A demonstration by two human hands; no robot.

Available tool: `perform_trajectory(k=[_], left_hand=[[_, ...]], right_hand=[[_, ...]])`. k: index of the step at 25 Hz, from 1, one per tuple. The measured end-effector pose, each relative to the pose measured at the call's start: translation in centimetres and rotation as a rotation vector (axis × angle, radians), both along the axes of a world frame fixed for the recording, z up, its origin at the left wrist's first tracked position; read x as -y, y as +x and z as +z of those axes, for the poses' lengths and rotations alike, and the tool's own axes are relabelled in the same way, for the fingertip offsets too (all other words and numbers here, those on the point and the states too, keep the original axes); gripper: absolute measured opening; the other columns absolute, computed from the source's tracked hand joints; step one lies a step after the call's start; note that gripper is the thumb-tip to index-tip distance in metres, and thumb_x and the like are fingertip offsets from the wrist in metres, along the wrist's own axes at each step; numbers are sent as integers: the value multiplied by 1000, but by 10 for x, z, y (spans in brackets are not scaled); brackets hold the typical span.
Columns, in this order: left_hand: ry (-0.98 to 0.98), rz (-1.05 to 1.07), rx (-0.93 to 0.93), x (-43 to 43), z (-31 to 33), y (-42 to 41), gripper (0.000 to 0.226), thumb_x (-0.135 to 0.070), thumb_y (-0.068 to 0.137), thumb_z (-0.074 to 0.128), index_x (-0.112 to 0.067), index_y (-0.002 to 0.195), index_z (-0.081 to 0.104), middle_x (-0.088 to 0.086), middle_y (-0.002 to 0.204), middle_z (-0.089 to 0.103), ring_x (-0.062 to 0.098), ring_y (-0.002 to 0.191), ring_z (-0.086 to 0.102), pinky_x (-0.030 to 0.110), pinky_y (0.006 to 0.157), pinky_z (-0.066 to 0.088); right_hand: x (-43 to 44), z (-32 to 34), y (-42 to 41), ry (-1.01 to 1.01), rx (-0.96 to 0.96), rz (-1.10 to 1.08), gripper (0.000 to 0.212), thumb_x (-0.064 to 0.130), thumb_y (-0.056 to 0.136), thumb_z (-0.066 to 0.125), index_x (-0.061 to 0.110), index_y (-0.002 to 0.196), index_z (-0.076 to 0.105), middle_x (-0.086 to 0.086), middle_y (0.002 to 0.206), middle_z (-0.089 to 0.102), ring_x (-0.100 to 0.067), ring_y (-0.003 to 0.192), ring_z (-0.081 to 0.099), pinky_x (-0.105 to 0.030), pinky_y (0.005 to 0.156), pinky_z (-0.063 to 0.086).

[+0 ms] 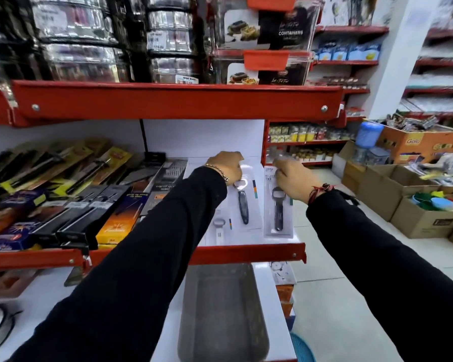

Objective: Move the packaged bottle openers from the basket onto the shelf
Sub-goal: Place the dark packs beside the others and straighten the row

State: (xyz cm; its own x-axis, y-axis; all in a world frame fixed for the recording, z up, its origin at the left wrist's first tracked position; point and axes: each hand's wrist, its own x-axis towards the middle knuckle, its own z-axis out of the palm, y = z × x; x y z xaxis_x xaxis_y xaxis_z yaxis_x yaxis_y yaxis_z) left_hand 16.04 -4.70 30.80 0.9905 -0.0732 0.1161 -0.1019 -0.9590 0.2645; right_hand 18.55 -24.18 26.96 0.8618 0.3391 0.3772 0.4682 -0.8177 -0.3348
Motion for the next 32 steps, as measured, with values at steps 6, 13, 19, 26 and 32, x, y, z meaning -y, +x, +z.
perform_trajectory(k=[6, 13, 19, 26, 32], left_hand=[[-14, -20, -218, 2, -51, 61, 45, -8, 93, 44, -11, 137, 54, 13, 145, 53, 31, 131, 52, 31, 105, 43], [-37, -48, -281, 9, -93, 75, 44, -7, 91, 46, -14, 131, 63, 12, 142, 49, 31, 129, 52, 35, 110, 42], [52, -61, -194, 9, -115, 69, 39, -14, 92, 47, -25, 126, 63, 3, 135, 54, 25, 127, 52, 36, 109, 39], [100, -89, -86, -5, -107, 48, 36, -24, 96, 43, -27, 126, 61, -5, 132, 63, 21, 126, 54, 38, 110, 31], [309, 8, -260, -55, -72, 23, 50, -41, 94, 47, -31, 143, 46, -5, 149, 51, 20, 141, 43, 51, 122, -4]], right_hand=[[-5, -39, 57, -73, -259, -45, 18, 21, 84, 34, 24, 86, 51, -9, 88, 63, -32, 82, 59, -33, 68, 44], [-8, -79, 78, -143, -291, -72, 34, 19, 94, 38, 13, 116, 63, -10, 113, 46, -31, 94, 55, -33, 80, 40], [-4, -92, 65, -225, -230, -159, 31, 26, 89, 48, 30, 116, 64, 3, 116, 68, -22, 105, 63, -34, 82, 49], [-3, -78, 45, -185, -90, -117, 29, 28, 95, 47, 27, 118, 64, 13, 115, 70, -20, 104, 65, -35, 89, 47], [-37, -52, 25, -226, -250, 104, 38, 50, 94, 51, 36, 129, 56, 15, 140, 57, -16, 131, 50, -45, 113, 24]])
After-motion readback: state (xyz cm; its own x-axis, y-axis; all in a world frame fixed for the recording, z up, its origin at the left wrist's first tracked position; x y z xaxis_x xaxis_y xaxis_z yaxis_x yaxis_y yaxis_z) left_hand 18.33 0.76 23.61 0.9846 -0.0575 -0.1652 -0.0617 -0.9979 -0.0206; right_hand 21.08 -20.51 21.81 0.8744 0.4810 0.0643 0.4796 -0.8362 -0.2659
